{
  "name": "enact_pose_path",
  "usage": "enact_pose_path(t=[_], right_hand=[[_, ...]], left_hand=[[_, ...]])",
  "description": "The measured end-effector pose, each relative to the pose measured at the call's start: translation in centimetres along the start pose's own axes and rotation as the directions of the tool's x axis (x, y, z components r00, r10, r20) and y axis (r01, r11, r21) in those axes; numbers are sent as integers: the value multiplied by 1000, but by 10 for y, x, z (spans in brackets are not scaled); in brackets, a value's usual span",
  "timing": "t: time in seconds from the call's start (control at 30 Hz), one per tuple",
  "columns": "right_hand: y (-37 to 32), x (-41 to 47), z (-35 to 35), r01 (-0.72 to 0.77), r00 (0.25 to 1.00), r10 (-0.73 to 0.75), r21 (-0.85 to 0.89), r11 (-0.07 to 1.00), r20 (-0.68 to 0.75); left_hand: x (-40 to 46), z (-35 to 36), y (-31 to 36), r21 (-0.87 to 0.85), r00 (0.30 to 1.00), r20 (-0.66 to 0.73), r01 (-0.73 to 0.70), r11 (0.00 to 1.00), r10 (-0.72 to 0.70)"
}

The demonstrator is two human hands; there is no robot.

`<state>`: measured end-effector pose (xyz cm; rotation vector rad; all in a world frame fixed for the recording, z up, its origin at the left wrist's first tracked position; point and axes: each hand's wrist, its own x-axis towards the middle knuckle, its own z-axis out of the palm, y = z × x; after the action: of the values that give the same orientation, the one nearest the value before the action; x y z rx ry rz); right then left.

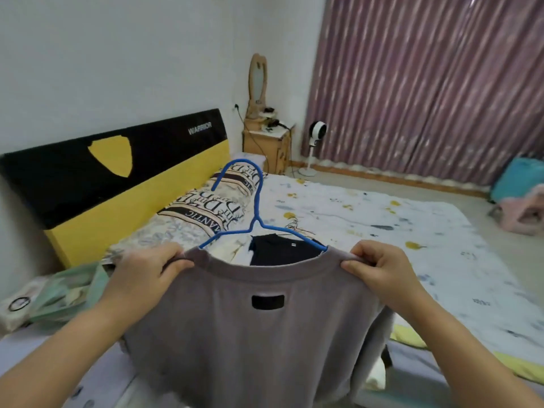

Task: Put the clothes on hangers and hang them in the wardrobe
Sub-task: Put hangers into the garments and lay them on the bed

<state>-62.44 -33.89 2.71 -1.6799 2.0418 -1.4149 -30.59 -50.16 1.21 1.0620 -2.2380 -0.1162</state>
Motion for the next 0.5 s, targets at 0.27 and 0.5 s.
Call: enact_pose_path(t=[0.27,0.5], right_hand=[[63,-22,-93,-197,958,163,-126,972,-237],[102,-67,-160,-429,823,309,-165,888,-477]], left_hand=[[74,89,86,-204,941,136,-280,938,310],[119,167,173,-431,801,172,-462,775,573]])
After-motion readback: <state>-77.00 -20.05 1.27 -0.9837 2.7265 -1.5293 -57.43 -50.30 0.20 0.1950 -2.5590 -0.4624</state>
